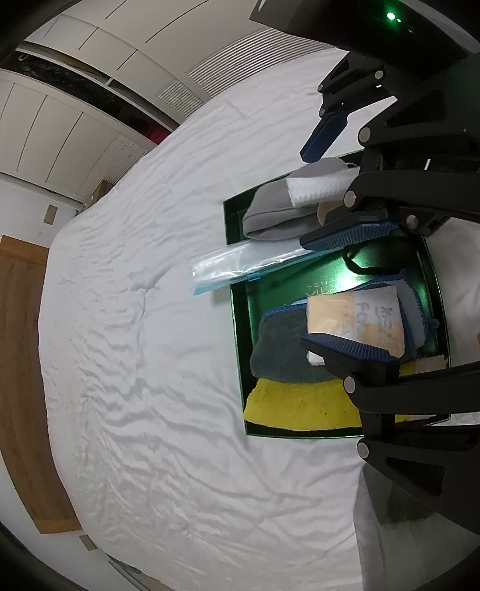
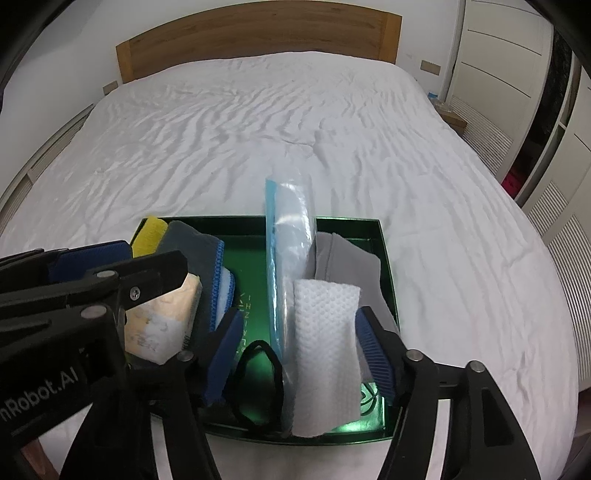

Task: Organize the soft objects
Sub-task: 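Open both tools to release the hair tie and mesh cloth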

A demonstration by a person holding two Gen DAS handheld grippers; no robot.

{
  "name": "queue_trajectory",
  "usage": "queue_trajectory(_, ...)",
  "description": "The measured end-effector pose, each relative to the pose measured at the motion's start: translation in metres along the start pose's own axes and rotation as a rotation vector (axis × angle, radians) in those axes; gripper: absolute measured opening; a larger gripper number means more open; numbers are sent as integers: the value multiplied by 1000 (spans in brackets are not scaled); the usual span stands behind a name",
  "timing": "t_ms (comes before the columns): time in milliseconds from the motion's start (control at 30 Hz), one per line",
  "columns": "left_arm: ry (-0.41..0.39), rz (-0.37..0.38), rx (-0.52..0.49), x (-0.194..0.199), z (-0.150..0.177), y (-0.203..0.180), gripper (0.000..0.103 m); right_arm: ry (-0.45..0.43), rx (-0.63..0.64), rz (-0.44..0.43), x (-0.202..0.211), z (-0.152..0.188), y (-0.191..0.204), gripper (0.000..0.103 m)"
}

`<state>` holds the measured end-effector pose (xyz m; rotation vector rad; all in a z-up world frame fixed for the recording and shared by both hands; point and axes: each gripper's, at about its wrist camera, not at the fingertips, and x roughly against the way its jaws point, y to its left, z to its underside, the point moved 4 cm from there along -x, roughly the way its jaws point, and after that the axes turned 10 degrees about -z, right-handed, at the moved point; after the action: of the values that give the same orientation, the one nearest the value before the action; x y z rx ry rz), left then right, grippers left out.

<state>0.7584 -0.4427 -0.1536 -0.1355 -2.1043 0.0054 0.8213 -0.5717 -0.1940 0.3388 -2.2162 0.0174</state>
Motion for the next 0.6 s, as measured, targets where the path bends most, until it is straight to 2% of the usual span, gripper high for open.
queue_trajectory(267,-2,1,2,5,-2,3,42,3,5,-9,8,-1,2,79)
queue_trajectory(300,-3,0,4,6,-2,3,45,2,3,-15,9,-1,2,82)
queue_trajectory(333,-5,-4,6,7,-2,4,57,-1,0,-17,11,-1,2,87)
queue_trajectory(400,-14,-6,11,9,-3,6,65,-6,-1,-16,15,0,2,99)
queue_trajectory(433,-18,-8,13,11,-3,6,66,-9,4,-16,17,0,3,103)
queue_trajectory(500,-19,-12,14,13,-3,7,69,-11,5,-12,20,1,4,103)
queue_trajectory(533,-20,-15,15,15,-2,6,75,-13,6,-12,22,1,4,103)
queue_trajectory(600,-23,-8,16,18,-1,6,76,-21,7,-5,25,1,5,102)
